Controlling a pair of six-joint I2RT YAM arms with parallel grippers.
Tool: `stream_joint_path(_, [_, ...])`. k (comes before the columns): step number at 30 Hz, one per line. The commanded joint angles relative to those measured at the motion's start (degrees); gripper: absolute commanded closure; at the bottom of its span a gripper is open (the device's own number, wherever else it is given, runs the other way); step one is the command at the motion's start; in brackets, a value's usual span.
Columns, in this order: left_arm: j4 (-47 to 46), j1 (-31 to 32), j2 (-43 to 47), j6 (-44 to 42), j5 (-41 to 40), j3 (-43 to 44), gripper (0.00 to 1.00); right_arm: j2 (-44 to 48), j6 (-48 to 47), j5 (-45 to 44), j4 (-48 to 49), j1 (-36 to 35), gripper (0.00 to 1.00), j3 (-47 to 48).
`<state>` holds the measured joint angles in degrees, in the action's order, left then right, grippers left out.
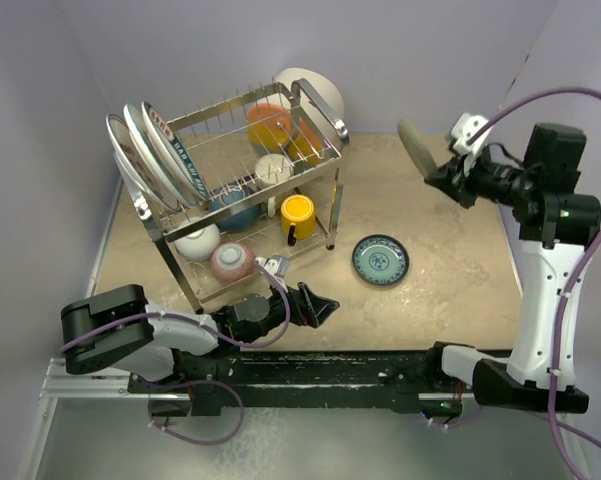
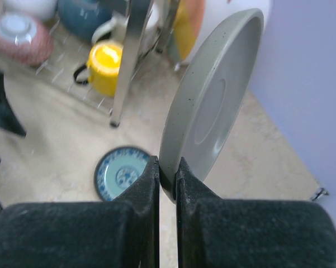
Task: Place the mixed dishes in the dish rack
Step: Insert the plate into the dish rack.
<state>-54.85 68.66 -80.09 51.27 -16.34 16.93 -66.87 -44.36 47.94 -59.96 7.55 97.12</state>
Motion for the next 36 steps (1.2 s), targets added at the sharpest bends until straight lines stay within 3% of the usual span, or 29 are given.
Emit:
stream_joint_path(1, [-4.41,0.15,1.49,-2.72,0.75,-0.41,0.01,-2.74,16.31,4.61,14.90,0.27,1.00,12.35])
stream_joint_path(6, [-4.67,0.15,1.35,-3.19,0.55,-0.08,0.01,-9.45,29.19,10.45,23.85,-2.41,1.00,22.37])
stream_joint_path(11, [-3.67,0.15,1.51,-3.03,0.34,0.58,0.01,-13.34,35.79,5.85,32.53,-12.99,1.00,25.99])
stream_joint_path(16, [1.06,0.15,2.37,-2.34,-0.34,2.31,0.01,-20.03,38.77,5.54,33.37,-22.05,1.00,34.41])
stream_joint_path(23, [4.33,0.15,2.49,-1.88,-0.97,4.03,0.01,-26.83,47.04,2.02,40.88,-35.56,1.00,38.31])
stream_joint_path(28, [6.70,0.07,2.66,0.21,-2.12,4.43,0.01,-31.01,48.50,-5.66,42.49,-42.72,1.00,38.25])
stream_joint_path(36, [9.48,0.07,3.71,1.09,-2.29,4.91,0.01,-35.91,56.43,-20.49,45.35,-47.92,1.00,39.06])
